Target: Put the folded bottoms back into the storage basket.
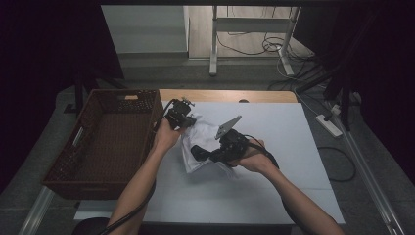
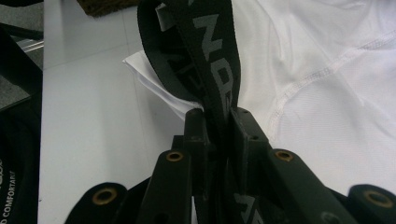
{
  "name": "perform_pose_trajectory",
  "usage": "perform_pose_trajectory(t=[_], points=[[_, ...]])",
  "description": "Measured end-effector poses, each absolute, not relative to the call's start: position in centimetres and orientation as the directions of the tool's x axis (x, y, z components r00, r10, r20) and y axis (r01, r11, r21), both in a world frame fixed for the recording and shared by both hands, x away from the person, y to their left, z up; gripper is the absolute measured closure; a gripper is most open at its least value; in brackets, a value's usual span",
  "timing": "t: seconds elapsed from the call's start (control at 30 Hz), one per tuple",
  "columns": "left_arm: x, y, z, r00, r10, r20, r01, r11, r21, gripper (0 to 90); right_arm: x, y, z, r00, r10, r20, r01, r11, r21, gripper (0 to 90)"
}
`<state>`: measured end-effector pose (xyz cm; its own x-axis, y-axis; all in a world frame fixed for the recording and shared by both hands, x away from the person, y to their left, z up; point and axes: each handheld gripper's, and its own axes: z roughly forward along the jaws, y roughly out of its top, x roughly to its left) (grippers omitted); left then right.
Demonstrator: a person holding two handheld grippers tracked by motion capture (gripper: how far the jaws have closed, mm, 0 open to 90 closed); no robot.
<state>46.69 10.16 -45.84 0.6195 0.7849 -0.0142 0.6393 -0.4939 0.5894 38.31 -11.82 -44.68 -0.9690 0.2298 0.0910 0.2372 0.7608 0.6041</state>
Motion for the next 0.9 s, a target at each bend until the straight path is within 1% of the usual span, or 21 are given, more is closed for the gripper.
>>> perform_pose_trajectory(t=[0.2,0.43,0.63,0.9], points=[[46.6,10.5,-44.6,0.620,0.784,-0.006,0.629,-0.492,0.602,82.1,38.2,-11.6,-43.1,-0.971,0.224,0.083,0.226,0.747,0.625,78.3],[46.5,11.1,-42.9,0.620,0.784,-0.006,0.618,-0.484,0.620,82.0,38.1,-11.2,-42.0,-0.974,0.214,0.077,0.212,0.736,0.643,78.3],[46.4,11.7,-41.7,0.621,0.784,0.014,0.605,-0.490,0.627,82.0,38.1,-10.5,-41.1,-0.976,0.204,0.075,0.202,0.720,0.664,78.2],[46.2,13.3,-40.2,0.612,0.790,0.013,0.594,-0.471,0.653,82.0,38.2,-9.6,-39.7,-0.979,0.192,0.064,0.182,0.701,0.690,78.2]])
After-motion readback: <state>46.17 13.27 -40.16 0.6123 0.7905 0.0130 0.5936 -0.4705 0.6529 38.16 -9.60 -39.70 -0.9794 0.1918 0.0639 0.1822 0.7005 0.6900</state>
